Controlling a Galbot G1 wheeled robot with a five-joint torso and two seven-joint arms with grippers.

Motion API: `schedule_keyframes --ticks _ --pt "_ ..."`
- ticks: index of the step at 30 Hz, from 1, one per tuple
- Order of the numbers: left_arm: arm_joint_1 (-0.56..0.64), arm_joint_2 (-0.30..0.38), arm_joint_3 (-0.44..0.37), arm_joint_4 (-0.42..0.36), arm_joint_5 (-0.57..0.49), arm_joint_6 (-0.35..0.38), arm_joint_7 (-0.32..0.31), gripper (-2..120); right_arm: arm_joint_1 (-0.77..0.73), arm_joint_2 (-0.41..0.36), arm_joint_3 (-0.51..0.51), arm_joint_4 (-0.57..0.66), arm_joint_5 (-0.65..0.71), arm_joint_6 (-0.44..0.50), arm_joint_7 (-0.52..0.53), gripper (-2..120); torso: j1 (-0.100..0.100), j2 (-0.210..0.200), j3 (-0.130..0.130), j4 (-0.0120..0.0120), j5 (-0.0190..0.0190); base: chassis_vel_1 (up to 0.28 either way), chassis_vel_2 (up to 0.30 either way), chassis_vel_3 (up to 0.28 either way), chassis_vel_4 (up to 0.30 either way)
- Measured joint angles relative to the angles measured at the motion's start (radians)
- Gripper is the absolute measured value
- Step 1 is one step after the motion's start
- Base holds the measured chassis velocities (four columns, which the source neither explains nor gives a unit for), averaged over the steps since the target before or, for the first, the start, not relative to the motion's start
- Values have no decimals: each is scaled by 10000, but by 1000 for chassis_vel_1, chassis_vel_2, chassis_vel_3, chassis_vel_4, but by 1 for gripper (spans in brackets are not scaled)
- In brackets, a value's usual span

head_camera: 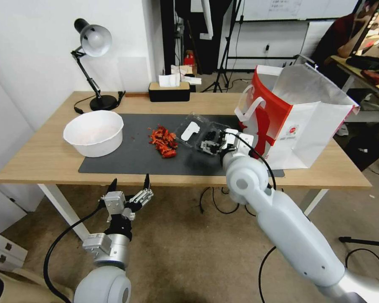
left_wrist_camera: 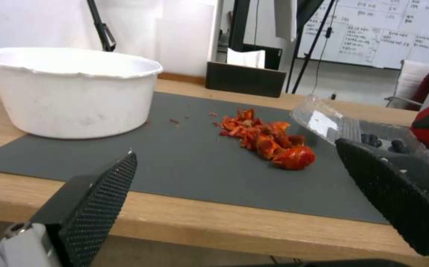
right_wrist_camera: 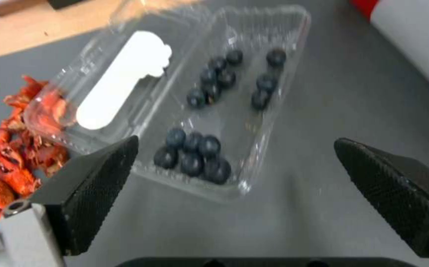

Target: Close the disposable takeout box, then place it into the delivery bag.

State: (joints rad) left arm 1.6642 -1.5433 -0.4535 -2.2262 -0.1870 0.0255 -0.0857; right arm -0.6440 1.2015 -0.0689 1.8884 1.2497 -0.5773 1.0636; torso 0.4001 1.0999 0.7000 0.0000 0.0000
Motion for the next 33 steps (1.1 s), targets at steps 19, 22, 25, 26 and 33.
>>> schedule_keyframes --ticks 19,22,25,26,33 --pt "-183 93 101 124 -67 -18 -41 100 453 106 -21 -738 1227 399 1161 100 0 2 0 0 0 0 0 0 0" --pt "-193 78 114 136 -67 -20 -43 100 438 96 -21 -731 1348 407 1221 100 -1 2 0 0 -1 0 0 0 0" --pt "-195 61 138 165 -67 -47 -43 100 427 69 -39 -732 1654 416 1380 100 0 2 -1 0 0 0 0 0 0" --pt "-195 59 139 178 -67 -60 -43 100 437 63 -47 -734 1730 417 1426 100 -1 2 0 -1 0 0 0 0 0" --pt "-204 28 137 209 -67 -95 -48 100 668 -82 -157 -761 2341 416 1868 100 -1 2 0 0 0 0 0 0 0"
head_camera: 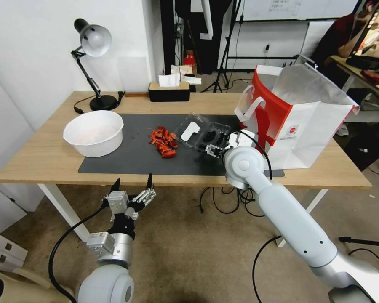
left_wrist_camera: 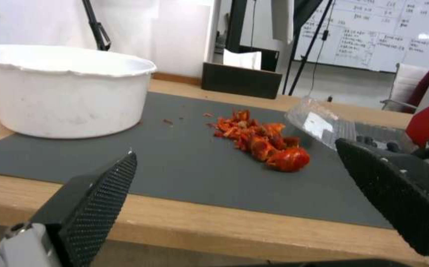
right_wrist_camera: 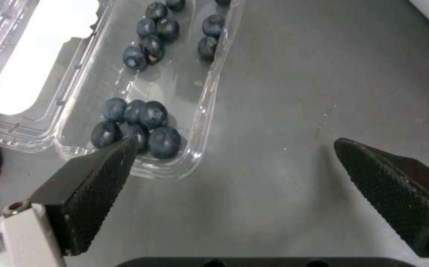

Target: Close the disposable takeout box, then place it into the delivery bag.

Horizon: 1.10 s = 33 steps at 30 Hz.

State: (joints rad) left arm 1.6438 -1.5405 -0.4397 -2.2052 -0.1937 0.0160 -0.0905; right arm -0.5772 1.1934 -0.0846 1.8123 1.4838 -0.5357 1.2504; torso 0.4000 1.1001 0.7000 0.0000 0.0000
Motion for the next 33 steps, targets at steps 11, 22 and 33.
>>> schedule_keyframes --ticks 11,22,33 --pt "-47 -67 9 -10 0 -6 -15 100 427 -385 -235 24 815 -29 518 100 0 0 0 0 1 0 0 0 0" --pt "-49 -95 21 -8 7 -6 -21 100 858 -688 -552 -108 1455 -127 894 100 1 0 -1 0 0 0 0 0 0" --pt "-46 -116 12 -68 12 1 -22 100 940 -871 -682 -147 1726 -122 1086 100 0 0 -1 -1 -1 0 0 0 0"
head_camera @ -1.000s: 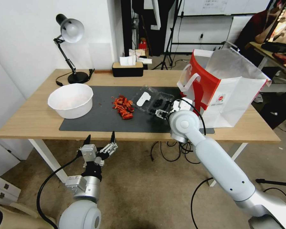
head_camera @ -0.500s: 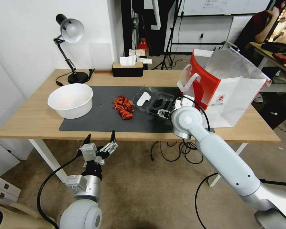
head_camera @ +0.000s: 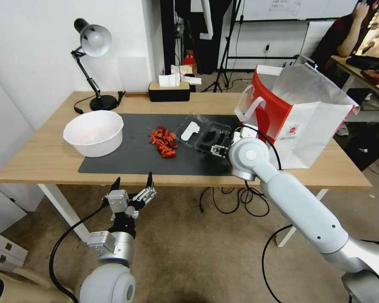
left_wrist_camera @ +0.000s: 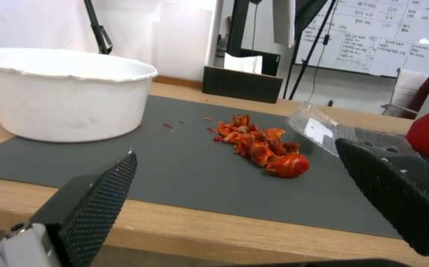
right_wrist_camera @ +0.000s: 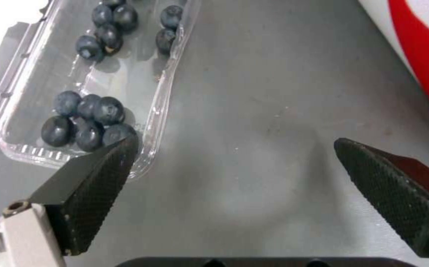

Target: Close the disposable takeout box, then place it into the delivery bag.

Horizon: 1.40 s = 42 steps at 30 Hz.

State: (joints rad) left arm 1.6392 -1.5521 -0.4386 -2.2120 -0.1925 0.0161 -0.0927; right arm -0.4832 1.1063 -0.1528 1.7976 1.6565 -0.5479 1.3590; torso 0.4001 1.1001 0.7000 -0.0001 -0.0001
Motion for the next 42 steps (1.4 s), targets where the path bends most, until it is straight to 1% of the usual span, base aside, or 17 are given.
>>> schedule_keyframes --ticks 14,29,42 --pt "55 -43 -3 -99 12 -18 -17 100 236 -149 -179 -57 213 -4 215 100 0 0 0 1 1 0 0 0 0" --pt "51 -99 32 -143 35 -26 -41 100 551 -923 -401 -13 658 -267 269 100 0 -1 0 0 1 0 0 0 0" --pt "66 -159 79 -128 103 -48 -37 100 472 -1159 -354 17 663 -365 193 100 0 -1 0 1 1 0 0 0 0"
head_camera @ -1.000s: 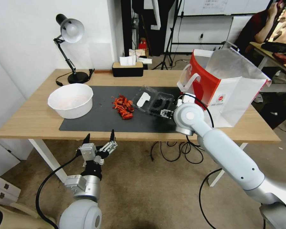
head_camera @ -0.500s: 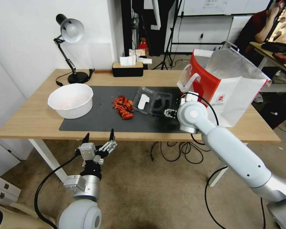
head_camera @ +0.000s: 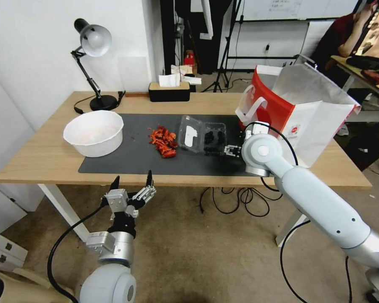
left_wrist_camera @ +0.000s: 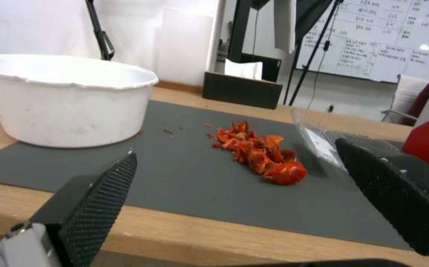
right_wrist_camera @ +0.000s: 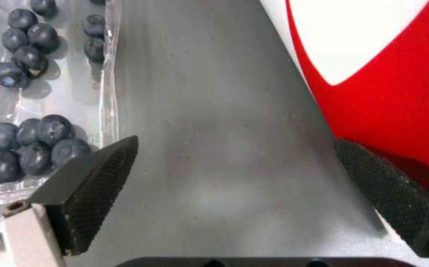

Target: Close the disposable takeout box, then place it into the delivery bag.

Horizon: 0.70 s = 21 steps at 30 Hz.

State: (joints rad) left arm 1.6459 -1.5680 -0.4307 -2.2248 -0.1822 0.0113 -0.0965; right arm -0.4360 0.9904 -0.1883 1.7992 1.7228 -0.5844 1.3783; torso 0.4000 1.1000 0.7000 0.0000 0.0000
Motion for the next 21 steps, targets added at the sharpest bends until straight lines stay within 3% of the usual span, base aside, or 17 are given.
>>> schedule_keyframes --ticks 15,21 --pt "34 55 -41 -47 -10 -27 0 100 -94 57 50 127 -237 58 -381 100 0 -3 0 0 -1 0 0 0 0" --pt "7 69 -54 -44 -42 -31 -4 100 -400 -17 44 518 -1542 424 -1515 100 0 -1 0 0 0 0 0 0 0"
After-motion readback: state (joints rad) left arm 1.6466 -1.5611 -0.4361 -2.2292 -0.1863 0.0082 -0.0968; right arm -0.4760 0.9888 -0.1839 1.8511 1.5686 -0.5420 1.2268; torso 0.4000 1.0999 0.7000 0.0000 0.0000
